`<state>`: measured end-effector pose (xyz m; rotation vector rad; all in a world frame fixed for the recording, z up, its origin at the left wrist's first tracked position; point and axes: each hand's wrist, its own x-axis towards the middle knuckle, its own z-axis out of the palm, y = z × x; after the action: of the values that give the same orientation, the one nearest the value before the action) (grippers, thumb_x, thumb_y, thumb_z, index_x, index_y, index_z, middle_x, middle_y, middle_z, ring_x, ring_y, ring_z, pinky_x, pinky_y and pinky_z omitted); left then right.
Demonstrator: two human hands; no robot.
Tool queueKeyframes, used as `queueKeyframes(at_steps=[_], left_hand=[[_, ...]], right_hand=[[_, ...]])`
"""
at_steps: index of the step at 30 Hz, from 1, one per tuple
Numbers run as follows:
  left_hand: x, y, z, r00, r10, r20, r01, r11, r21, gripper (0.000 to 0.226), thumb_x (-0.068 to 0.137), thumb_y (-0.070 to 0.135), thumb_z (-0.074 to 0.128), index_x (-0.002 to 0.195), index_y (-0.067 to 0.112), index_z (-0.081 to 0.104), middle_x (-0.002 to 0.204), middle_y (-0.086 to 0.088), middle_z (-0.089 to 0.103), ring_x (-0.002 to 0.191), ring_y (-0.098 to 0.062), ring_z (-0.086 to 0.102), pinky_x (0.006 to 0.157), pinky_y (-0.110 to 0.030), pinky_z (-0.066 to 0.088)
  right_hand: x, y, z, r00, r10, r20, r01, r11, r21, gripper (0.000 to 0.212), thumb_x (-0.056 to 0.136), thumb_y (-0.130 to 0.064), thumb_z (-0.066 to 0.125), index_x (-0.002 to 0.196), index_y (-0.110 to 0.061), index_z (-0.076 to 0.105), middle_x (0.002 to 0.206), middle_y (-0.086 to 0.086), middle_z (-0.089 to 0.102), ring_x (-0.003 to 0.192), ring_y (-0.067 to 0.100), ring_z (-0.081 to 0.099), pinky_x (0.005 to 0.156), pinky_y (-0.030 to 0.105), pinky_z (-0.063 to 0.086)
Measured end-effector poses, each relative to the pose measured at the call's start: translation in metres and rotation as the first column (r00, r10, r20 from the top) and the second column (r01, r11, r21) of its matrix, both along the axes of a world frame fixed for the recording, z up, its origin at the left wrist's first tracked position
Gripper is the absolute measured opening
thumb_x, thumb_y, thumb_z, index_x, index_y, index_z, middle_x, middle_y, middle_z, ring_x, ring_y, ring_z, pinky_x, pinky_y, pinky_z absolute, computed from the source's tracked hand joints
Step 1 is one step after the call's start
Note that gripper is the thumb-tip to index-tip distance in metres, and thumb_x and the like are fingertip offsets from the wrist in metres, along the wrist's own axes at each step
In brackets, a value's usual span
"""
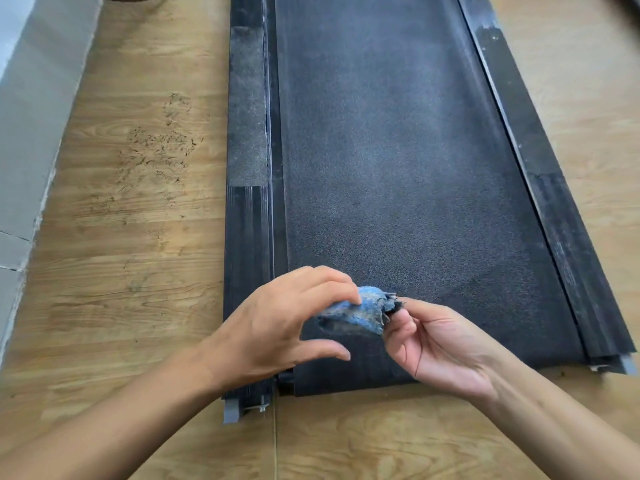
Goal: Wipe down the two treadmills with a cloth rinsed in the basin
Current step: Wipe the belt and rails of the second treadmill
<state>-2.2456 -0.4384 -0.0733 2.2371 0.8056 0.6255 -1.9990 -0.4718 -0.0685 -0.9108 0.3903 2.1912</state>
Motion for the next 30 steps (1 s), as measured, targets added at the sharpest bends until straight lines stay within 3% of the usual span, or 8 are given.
queueKeyframes(at_steps=[4,10,15,19,23,25,27,30], left_hand=[[0.006,-0.004,-0.001,0.997,0.027,0.076,-0.033,0.996,0.077,0.029,0.092,0.024,0.084,0.11,0.008,0.069,0.118,0.002,0.069,0.102,-0.026,0.068,0.087,-0.042,0.055],[0.005,0.002,0.002,0.972,0.151,0.18,-0.058,0.897,-0.439,0.024,0.083,0.022,0.09,0.101,0.016,0.073,0.11,0.002,0.074,0.106,-0.025,0.069,0.089,-0.043,0.053],[0.006,0.002,0.001,0.908,0.344,0.239,-0.054,0.661,-0.748,0.017,0.097,0.027,0.072,0.096,0.015,0.06,0.106,-0.008,0.075,0.098,-0.02,0.066,0.088,-0.044,0.051],[0.016,0.003,0.004,0.791,0.578,0.199,-0.155,0.504,-0.849,0.021,0.099,0.04,0.06,0.096,0.023,0.05,0.11,-0.027,0.076,0.104,-0.042,0.071,0.099,-0.064,0.049],[0.022,-0.001,0.008,0.781,0.612,0.128,-0.294,0.54,-0.789,0.033,0.091,0.064,0.061,0.093,0.034,0.049,0.09,-0.018,0.075,0.085,-0.042,0.066,0.097,-0.075,0.045],[0.021,-0.001,0.009,0.768,0.628,0.125,-0.337,0.563,-0.754,0.039,0.088,0.069,0.06,0.096,0.032,0.049,0.085,-0.027,0.068,0.073,-0.047,0.056,0.087,-0.075,0.047],[0.02,0.0,0.015,0.758,0.637,0.14,-0.368,0.595,-0.715,0.038,0.09,0.066,0.06,0.098,0.031,0.047,0.072,-0.018,0.064,0.06,-0.039,0.046,0.065,-0.055,0.052],[0.019,-0.005,0.027,0.861,0.494,0.124,-0.422,0.828,-0.37,0.023,0.105,0.042,0.06,0.098,0.029,0.043,0.055,0.005,0.054,0.044,-0.008,0.035,0.049,-0.022,0.032]], right_hand=[[-0.002,-0.004,0.001,0.998,0.001,-0.06,-0.003,1.0,-0.026,0.064,0.048,0.021,0.093,0.105,0.006,0.067,0.078,0.009,0.062,0.055,0.013,0.064,0.046,0.023,0.054],[-0.001,-0.006,0.0,0.998,0.062,0.019,-0.063,0.998,0.03,0.068,0.047,0.012,0.099,0.107,0.006,0.068,0.081,0.01,0.062,0.056,0.01,0.06,0.048,0.02,0.053],[0.0,-0.01,-0.001,0.968,0.155,0.2,-0.201,0.95,0.237,0.055,0.067,-0.017,0.1,0.112,-0.007,0.071,0.09,0.009,0.066,0.061,0.009,0.059,0.054,0.016,0.053],[0.005,-0.011,-0.005,0.858,0.216,0.467,-0.417,0.823,0.385,0.072,0.07,-0.03,0.098,0.127,-0.002,0.065,0.096,0.016,0.073,0.066,0.012,0.065,0.061,0.017,0.053],[0.002,-0.012,-0.008,0.695,0.181,0.696,-0.578,0.717,0.39,0.086,0.06,-0.059,0.096,0.112,-0.005,0.056,0.092,0.019,0.073,0.079,0.023,0.071,0.062,0.022,0.053],[-0.001,-0.014,-0.014,0.609,0.098,0.787,-0.596,0.712,0.372,0.099,0.05,-0.074,0.093,0.111,-0.008,0.053,0.107,0.021,0.068,0.1,0.025,0.07,0.074,0.031,0.061],[-0.003,-0.014,-0.017,0.62,0.056,0.782,-0.565,0.724,0.396,0.109,0.049,-0.08,0.089,0.126,-0.012,0.055,0.129,0.018,0.065,0.119,0.022,0.066,0.096,0.045,0.06],[-0.011,-0.009,-0.013,0.78,0.122,0.614,-0.468,0.764,0.443,0.107,0.058,-0.077,0.087,0.142,-0.017,0.057,0.141,0.011,0.065,0.131,0.031,0.063,0.109,0.053,0.052]])
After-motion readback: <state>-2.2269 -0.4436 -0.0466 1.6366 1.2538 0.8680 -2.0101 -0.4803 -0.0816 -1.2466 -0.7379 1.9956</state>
